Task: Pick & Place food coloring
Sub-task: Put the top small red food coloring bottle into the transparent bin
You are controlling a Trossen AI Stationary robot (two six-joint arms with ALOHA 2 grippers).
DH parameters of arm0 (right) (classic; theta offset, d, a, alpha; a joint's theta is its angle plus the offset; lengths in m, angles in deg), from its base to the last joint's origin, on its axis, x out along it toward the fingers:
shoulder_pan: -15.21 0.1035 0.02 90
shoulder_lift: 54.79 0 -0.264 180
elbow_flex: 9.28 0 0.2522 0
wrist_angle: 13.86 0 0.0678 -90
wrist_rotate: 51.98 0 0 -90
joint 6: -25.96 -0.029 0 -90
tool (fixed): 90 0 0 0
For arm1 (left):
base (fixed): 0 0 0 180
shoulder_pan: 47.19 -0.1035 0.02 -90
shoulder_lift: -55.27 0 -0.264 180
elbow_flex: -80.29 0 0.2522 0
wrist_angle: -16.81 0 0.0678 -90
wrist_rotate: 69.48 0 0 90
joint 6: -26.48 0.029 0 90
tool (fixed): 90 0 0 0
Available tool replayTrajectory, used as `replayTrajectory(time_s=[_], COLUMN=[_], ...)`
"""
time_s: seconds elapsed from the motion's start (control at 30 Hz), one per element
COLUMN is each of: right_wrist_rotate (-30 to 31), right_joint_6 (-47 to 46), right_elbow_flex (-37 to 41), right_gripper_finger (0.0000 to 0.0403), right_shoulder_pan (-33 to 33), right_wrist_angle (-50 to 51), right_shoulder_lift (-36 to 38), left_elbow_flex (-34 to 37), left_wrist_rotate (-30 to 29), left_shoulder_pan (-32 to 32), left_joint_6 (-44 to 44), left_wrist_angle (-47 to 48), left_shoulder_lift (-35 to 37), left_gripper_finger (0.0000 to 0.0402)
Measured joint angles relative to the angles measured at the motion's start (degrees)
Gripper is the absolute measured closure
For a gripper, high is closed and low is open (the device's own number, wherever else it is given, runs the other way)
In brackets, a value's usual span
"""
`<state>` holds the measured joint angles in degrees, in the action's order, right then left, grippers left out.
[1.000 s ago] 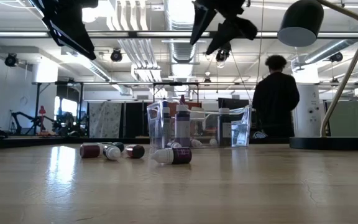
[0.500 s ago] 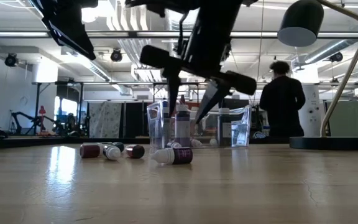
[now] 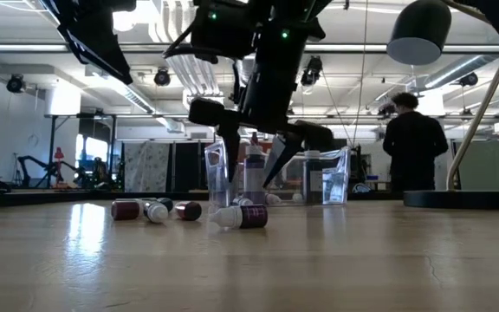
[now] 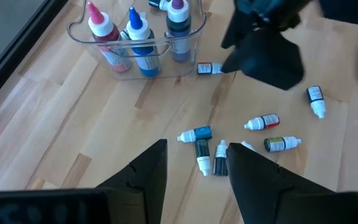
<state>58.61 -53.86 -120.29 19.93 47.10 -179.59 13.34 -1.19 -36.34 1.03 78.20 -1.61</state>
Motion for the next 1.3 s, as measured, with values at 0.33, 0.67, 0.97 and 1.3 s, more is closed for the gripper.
replayTrajectory(time_s=[0.33,0.67,0.97,1.3], right_wrist_rotate=[-2.2,-1.4,0.6,-3.0], right_joint_6=[5.0,5.5,9.6,12.1], right_elbow_flex=[0.8,3.6,5.6,5.1], right_gripper_finger=[0.0196,0.0212,0.0213,0.0215], right_shoulder_pan=[-2.4,-2.1,-1.3,-1.5], right_wrist_angle=[-3.6,-5.6,-11.6,-15.7], right_shoulder_lift=[0.0,-0.1,-1.1,-4.2], left_elbow_flex=[0.0,0.0,0.0,0.0], left_wrist_rotate=[0.0,0.0,0.0,0.0], left_shoulder_pan=[0.0,0.0,0.0,0.0], left_joint_6=[0.0,0.0,-0.1,-1.2], left_wrist_angle=[0.0,0.0,-0.1,-0.2], left_shoulder_lift=[0.0,0.0,0.0,0.0], left_gripper_finger=[0.0262,0.0262,0.0262,0.0262])
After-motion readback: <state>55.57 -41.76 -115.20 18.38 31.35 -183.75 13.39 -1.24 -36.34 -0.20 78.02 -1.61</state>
